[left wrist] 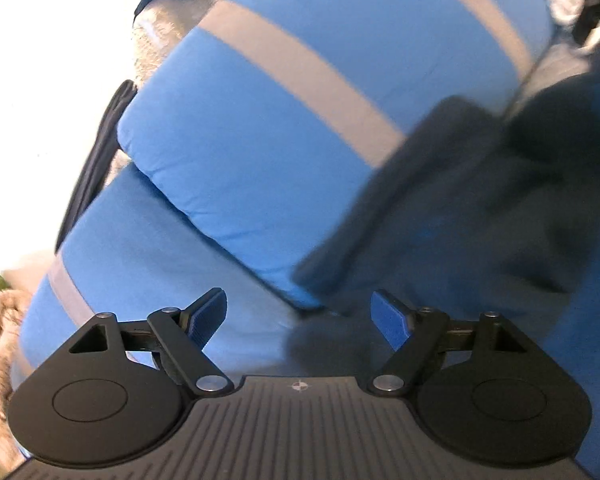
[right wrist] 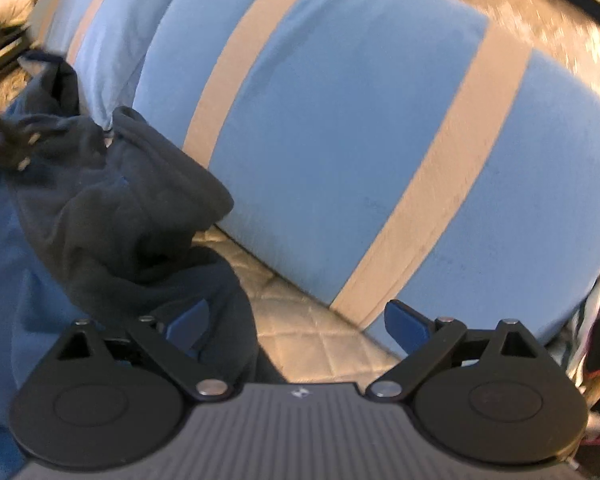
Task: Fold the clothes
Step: 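Lay the hood down on the hoodie and open both grippers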
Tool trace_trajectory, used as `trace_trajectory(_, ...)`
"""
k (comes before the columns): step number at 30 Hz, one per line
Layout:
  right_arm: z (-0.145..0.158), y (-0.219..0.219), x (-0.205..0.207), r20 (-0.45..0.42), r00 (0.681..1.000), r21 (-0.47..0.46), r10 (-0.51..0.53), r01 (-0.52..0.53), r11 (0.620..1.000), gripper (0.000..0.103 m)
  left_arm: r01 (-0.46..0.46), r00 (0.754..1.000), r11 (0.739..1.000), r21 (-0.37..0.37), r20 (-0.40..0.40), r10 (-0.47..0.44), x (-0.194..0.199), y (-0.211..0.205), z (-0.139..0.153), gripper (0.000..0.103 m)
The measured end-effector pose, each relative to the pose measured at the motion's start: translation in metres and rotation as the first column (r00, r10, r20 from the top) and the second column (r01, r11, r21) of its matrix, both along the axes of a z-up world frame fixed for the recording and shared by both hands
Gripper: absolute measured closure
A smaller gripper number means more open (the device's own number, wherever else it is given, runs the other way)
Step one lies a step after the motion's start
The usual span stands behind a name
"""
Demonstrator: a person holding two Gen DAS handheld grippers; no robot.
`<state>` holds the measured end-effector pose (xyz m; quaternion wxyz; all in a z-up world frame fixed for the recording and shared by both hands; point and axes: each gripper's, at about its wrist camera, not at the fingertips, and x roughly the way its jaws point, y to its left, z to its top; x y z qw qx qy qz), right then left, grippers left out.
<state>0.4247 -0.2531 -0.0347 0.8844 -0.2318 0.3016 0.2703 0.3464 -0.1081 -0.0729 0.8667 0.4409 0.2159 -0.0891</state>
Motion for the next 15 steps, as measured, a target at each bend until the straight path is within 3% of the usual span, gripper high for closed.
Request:
trace_trajectory(5, -0.009, -0.007, 0.008, -0.048, 0.999, 0.049, -0.022, 0.024, 0.999, 0.014, -0.013, 0.996, 0.990, -0.139, -0.095, -0.001, -0.016, -0.004, -0.013, 0.026)
trace_trajectory(10, -0.030, -0.009, 0.025, -0.145, 0.989, 0.088, -0.015, 0.028, 0.996, 0.016, -0.017, 0.992, 0.981, -0.194, -0.130, -0.008, -0.023, -0.010, -0.027, 0.026)
trace_trajectory(15, -0.059, -0.006, 0.043, -0.232, 0.973, 0.149, -0.005, 0.041, 0.988, 0.016, -0.066, 0.986, 0.952, -0.298, -0.167, 0.016, -0.028, -0.013, -0.038, 0.026)
